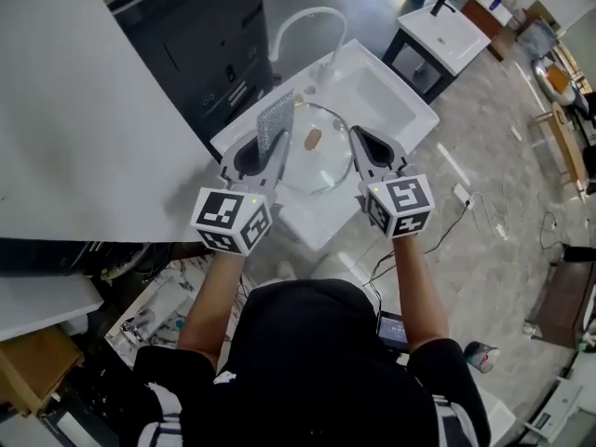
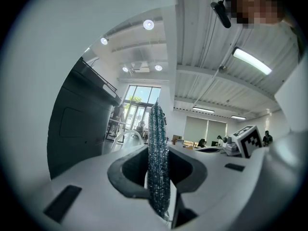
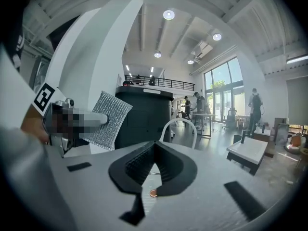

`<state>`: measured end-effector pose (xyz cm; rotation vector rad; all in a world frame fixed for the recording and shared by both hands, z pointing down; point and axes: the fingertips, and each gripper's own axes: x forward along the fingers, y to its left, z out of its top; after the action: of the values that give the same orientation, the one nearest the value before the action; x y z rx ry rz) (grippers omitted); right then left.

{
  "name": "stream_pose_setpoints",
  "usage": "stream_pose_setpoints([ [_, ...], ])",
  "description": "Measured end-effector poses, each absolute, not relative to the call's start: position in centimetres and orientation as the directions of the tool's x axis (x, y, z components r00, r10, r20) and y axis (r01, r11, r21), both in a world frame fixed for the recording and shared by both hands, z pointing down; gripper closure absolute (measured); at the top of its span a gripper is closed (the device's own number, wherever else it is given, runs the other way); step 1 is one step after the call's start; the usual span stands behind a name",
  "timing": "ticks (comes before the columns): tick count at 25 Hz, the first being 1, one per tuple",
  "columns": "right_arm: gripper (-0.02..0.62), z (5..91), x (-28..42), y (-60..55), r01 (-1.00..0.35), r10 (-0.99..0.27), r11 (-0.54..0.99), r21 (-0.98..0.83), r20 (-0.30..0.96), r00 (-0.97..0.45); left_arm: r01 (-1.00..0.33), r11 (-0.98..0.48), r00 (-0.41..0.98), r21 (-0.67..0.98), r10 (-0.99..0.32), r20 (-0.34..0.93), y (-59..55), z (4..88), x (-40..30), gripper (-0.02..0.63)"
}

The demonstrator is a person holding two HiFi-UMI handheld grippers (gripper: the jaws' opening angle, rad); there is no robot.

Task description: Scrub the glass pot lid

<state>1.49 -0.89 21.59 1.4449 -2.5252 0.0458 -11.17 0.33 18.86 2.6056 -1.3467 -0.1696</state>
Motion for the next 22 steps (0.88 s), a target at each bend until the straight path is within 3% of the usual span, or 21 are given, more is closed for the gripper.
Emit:
stream_pose_setpoints([
  [22,0.601,34.0,5.7,-3.8,-0.813,-0.713,0.583,-0.007,0.476,-0.515,-0.828,-0.495,0.543,0.263,-0.824,0.159,-5.4,27.8,-8.9,0.531],
])
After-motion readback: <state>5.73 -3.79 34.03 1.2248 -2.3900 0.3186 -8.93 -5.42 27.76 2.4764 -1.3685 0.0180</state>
